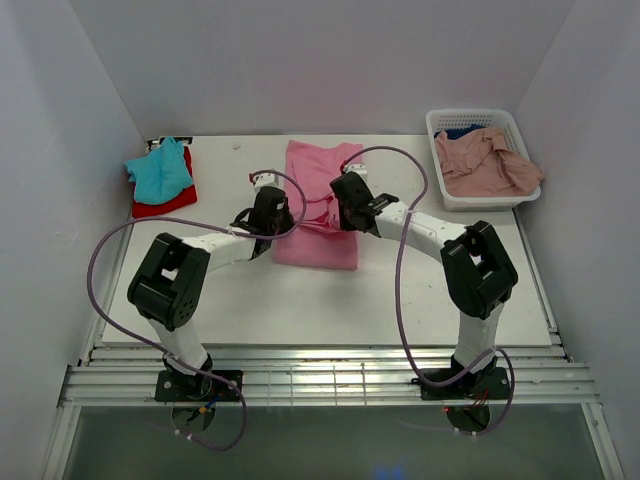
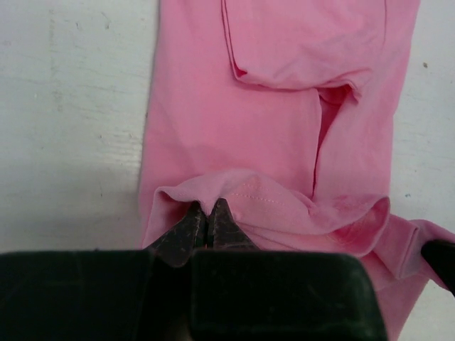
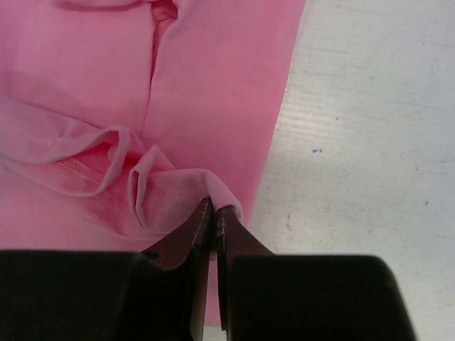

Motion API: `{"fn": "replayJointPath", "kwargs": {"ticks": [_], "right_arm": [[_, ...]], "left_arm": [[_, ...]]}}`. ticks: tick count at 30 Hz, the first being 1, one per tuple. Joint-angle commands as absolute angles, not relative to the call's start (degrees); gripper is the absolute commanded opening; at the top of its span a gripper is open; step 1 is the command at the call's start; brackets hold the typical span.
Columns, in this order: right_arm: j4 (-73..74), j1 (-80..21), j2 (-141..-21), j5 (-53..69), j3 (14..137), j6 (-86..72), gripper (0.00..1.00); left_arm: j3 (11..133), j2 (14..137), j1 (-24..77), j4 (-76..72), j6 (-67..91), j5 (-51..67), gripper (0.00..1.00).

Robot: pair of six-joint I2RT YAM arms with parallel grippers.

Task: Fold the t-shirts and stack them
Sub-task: Fold the tshirt

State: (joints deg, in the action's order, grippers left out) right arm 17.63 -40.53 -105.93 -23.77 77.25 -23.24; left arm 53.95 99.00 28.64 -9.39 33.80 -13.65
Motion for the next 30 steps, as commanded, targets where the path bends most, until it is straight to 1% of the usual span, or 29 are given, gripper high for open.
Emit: {"fn": "replayJointPath", "kwargs": {"ticks": [1,8,18,19,20,21,22,23,24,25,26,27,30], "right_arm": [[15.6,-38.1,-108.9,-23.6,81.9,-20.0,0.08],[15.1,-35.0,-113.7,-22.2,87.9,-17.6,0.08],[13.4,-31.5,-122.3,-15.7,94.7,-14.2,0.08],[13.3,-30.9,-123.6,-15.1,95.2,-13.9,0.08],[12.2,-30.6,-124.2,-14.6,95.7,-13.8,0.11],[11.9,-30.2,-124.6,-14.3,96.1,-13.6,0.20],[11.5,-29.5,-125.7,-14.6,96.7,-13.4,0.26],[11.3,-29.1,-126.2,-15.1,98.7,-13.0,0.30],[11.5,-28.7,-126.6,-16.1,99.9,-12.7,0.34],[11.6,-27.9,-126.7,-16.6,101.1,-12.4,0.35],[11.7,-27.4,-126.5,-17.1,102.1,-11.5,0.36],[11.7,-27.1,-126.0,-18.2,103.7,-11.0,0.38],[11.3,-25.6,-121.4,-20.7,105.4,-8.9,0.44]], "left_arm": [[59.1,101.0,26.8,-13.1,30.7,-11.7,0.00],[64.4,106.4,24.8,-16.1,28.3,-9.2,0.00],[70.5,113.5,23.6,-15.6,26.6,-6.8,0.00],[70.9,114.1,23.5,-15.5,26.5,-6.7,0.03],[71.3,115.1,23.5,-15.5,26.2,-6.8,0.10],[72.7,115.7,23.4,-15.5,25.5,-7.0,0.22],[73.5,116.3,23.4,-15.6,25.1,-7.5,0.46],[74.5,117.1,23.4,-15.6,24.8,-8.6,0.56],[75.8,117.2,23.4,-15.6,24.3,-9.1,0.62],[79.0,117.4,23.4,-15.6,22.6,-9.7,0.64],[80.6,117.4,23.4,-15.6,21.8,-10.1,0.65],[82.3,117.2,23.4,-15.6,20.9,-11.5,0.67],[89.4,116.1,23.4,-15.5,17.1,-14.1,0.70]]}}
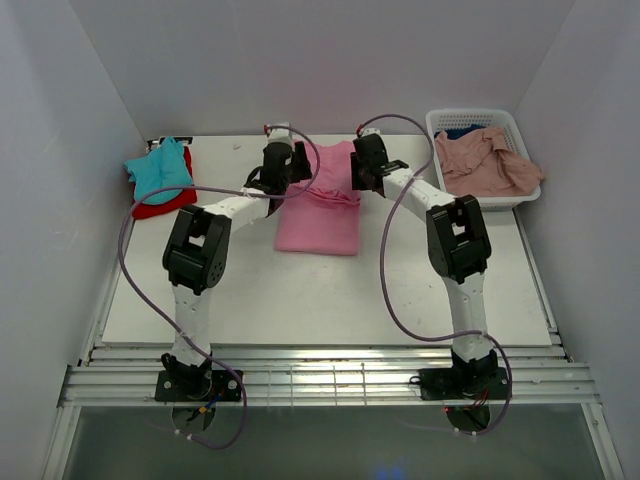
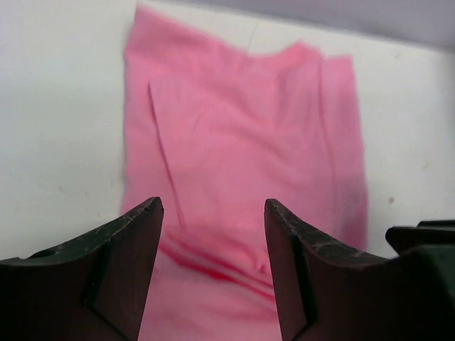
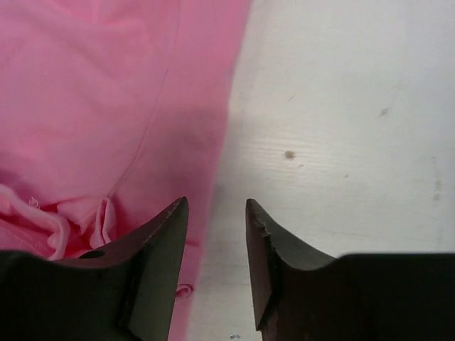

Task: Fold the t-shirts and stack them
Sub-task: Fold the tshirt

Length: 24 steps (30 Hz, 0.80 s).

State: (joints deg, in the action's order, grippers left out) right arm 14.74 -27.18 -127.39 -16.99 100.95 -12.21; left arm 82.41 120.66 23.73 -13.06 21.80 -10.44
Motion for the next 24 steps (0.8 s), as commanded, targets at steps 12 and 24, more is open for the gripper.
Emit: {"fn": "replayJointPath", "kwargs": {"ticks": [12,24], "right_arm": [[4.3,-25.7,-104.2,0.5,86.1,-10.8,0.08],[0.7,-25.6,-114.5,20.4,85.7,-17.2,0.08]], "left_arm": [[71.5,102.7,27.6,-17.1,26.7,-10.0,0.00],[58.9,105.6,33.1,-18.9,32.3,-4.0,0.00]]}}
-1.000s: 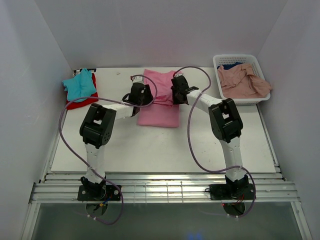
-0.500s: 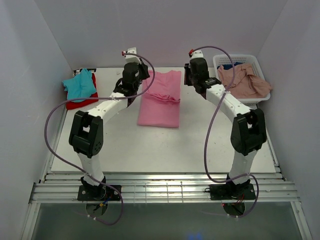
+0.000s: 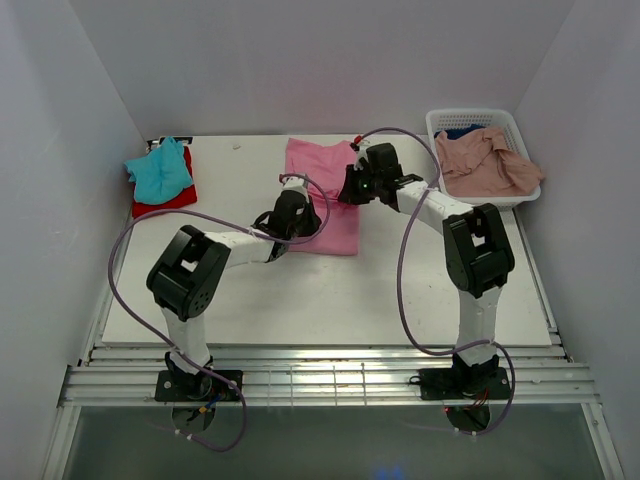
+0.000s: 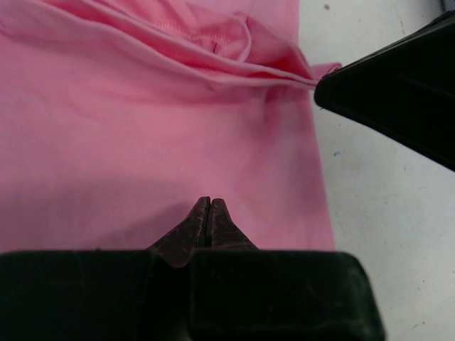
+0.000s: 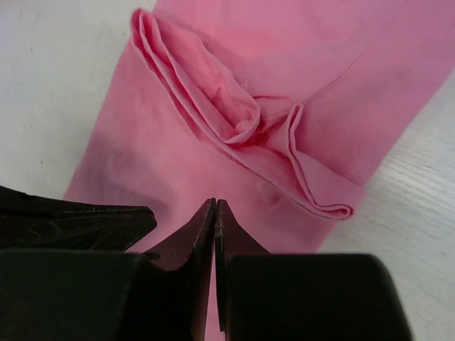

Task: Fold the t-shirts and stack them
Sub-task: Fold the tshirt

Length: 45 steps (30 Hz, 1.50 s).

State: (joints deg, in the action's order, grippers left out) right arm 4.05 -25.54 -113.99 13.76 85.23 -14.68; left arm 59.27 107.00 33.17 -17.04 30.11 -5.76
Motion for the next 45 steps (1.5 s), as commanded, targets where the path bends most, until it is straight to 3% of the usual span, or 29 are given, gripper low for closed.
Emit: {"fn": "replayJointPath", "kwargs": {"ticks": [1,23,37,40,43,45], "right_arm": [[0.6,-25.6,-115.7,21.0,85.8,-17.6,0.08],[-0.9,-25.0,-129.6,22.8,95.6,-20.2,0.08],[-0.1,-22.2,-132.7,23.2,100.5,-19.4,0.08],[-0.2,-22.1,-129.8,23.2,99.2,-18.3,0.08],[-2.6,-22.2,-120.0,20.9,94.2,-16.7,0.08],[-5.4,-22.2,-110.0,16.9,86.9,-15.6,0.13]], "left_arm": [[58.3,105.7,33.3,-19.0,32.3,-4.0,0.00],[46.5,109.5,36.7,-22.4,37.7,-2.3,0.00],[36.9,104.8,43.1,-23.1,41.4,-5.2,0.00],[36.9,102.6,44.4,-23.3,40.3,-7.6,0.00],[40.3,97.6,45.2,-22.9,36.2,-9.9,0.00],[44.7,93.3,45.4,-22.2,32.2,-12.7,0.00]]}}
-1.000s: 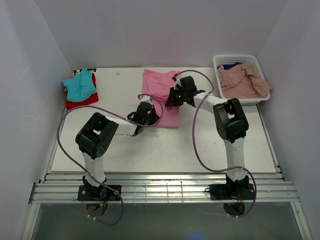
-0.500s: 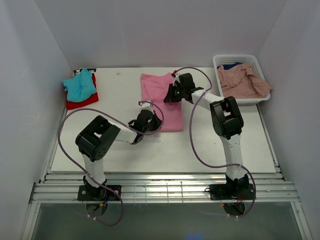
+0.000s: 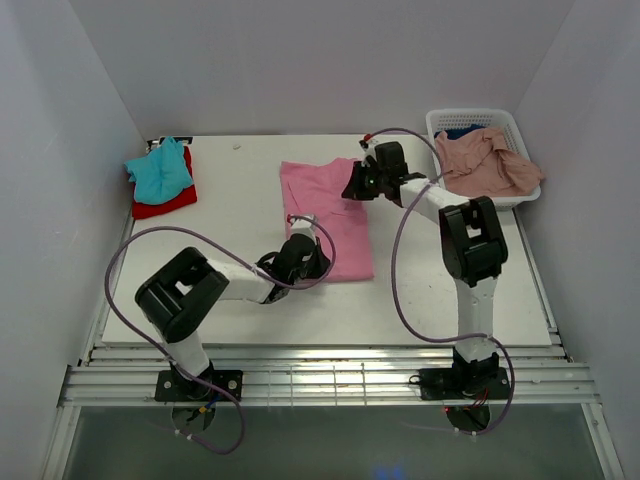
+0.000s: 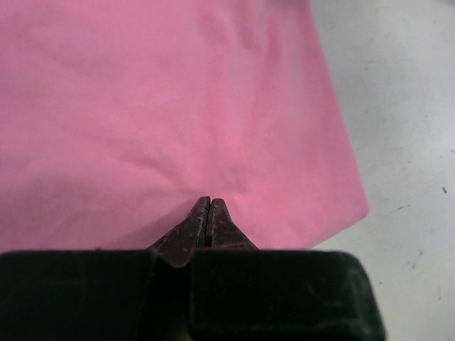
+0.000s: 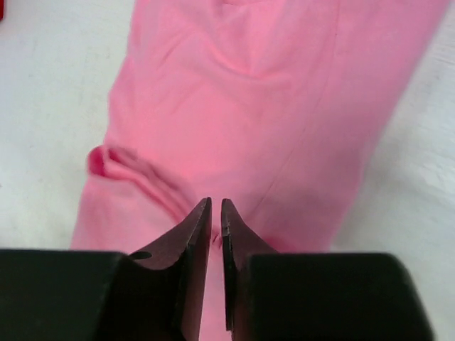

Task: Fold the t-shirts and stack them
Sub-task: Fold the tshirt

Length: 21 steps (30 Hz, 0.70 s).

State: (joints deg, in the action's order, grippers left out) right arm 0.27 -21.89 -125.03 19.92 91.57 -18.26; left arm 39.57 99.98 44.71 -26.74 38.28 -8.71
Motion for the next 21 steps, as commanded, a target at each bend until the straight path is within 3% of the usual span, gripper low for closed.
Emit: {"fn": "replayJointPath", "kwargs": {"ticks": [1,2,4,7,8,9,11,14,21], "right_arm": [[-5.7,-22.3,-107.1,15.8,84.9,-15.1,0.18],[-4.8,-22.3,-101.9,14.3,81.8,-14.3,0.34],[-2.9,-22.4,-97.8,13.5,79.2,-13.8,0.43],[2.2,-23.3,-91.9,12.8,73.5,-13.1,0.55],[2.9,-24.1,-89.6,12.5,71.6,-13.0,0.57],[3.5,-24.5,-88.7,11.9,67.4,-13.6,0.58],[3.5,-25.7,-87.0,12.3,63.1,-14.6,0.59],[2.7,-27.9,-86.6,11.9,56.3,-16.3,0.59],[2.4,-32.2,-86.8,8.2,49.9,-18.1,0.60]], "left_arm": [[46.4,91.9,45.5,-21.8,30.8,-13.9,0.00],[48.0,90.8,45.5,-21.4,29.3,-15.9,0.00],[52.2,87.5,45.8,-19.2,25.4,-17.8,0.00],[53.2,82.2,46.3,-15.7,22.3,-20.5,0.23],[52.6,80.9,46.5,-14.3,22.5,-22.0,0.44],[51.9,79.7,46.5,-10.4,22.6,-24.8,0.54],[51.0,78.6,46.5,-3.2,26.1,-28.4,0.66],[48.6,79.0,46.4,8.9,31.7,-29.5,0.72],[39.4,73.1,46.4,9.8,36.1,-22.5,0.77]]}}
